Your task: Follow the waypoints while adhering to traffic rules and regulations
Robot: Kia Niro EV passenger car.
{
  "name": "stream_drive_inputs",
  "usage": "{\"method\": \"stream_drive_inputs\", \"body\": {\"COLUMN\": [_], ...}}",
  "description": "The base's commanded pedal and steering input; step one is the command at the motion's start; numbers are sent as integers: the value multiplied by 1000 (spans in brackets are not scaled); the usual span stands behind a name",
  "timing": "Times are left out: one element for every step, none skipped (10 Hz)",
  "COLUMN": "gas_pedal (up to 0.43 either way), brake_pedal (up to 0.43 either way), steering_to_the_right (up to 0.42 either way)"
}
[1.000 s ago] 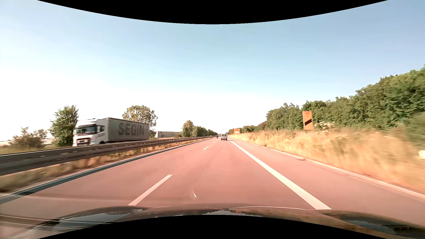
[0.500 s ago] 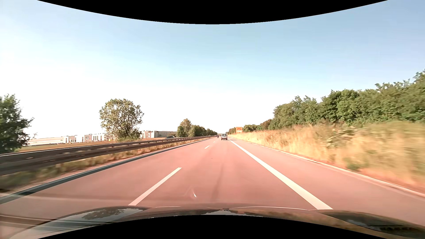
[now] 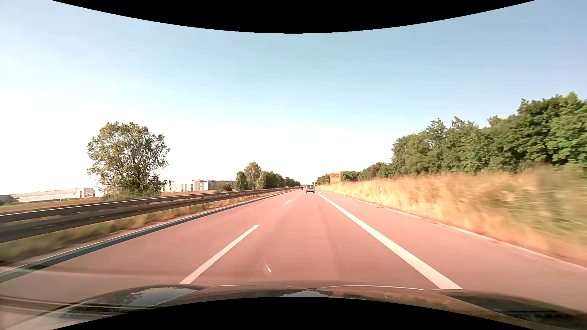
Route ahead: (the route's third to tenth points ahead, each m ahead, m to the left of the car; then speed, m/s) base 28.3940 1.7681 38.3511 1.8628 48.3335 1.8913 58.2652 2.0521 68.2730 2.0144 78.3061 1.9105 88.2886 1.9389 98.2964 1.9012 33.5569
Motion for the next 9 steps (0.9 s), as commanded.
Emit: {"method": "stream_drive_inputs", "body": {"gas_pedal": [378,378,378,378,390,390,390,390,390], "brake_pedal": [6,6,6,6,6,6,6,6,6], "steering_to_the_right": [-3,-3,-3,-3,-1,-1,-1,-1,-1]}}
